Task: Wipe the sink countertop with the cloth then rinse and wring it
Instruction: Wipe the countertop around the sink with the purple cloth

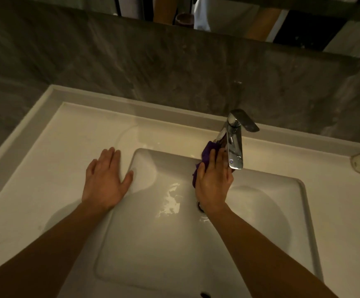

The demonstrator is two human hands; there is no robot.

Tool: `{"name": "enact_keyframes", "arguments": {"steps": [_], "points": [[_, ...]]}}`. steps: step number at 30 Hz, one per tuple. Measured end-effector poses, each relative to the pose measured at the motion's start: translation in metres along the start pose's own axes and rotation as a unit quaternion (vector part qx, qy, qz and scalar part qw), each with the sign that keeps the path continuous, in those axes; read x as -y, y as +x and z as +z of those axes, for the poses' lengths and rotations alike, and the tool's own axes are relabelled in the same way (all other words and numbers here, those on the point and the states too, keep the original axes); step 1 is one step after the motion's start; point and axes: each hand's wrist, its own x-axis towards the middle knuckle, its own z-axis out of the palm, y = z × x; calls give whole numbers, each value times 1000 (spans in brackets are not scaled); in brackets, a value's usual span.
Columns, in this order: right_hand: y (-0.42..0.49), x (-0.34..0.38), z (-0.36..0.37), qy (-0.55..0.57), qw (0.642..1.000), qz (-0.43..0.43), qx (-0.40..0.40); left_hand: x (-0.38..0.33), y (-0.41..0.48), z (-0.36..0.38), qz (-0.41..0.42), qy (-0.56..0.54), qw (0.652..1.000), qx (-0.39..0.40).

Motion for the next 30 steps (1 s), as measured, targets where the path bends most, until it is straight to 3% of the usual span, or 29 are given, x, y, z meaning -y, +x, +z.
{"name": "enact_keyframes", "arguments": {"steps": [8,14,17,19,21,25,30], "points": [[14,34,15,-59,994,-82,46,1,0,3,2,9,1000,-16],[27,69,25,-33,983,-146,103,-2,0,3,-4,12,1000,-15],[39,89,20,55,972,-137,182,-2,0,1,-2,15,1000,-10],[48,95,9,197,947,-63,246,-2,1,1,-3,7,1000,-14],[51,97,3,279,937,-47,203,-2,1,1,-4,-2,1000,-12],[55,103,17,52,989,-129,50,2,2,2,-3,-30,999,-10],[55,122,51,-122,981,-109,101,12,5,0,0,-106,994,-7]]}}
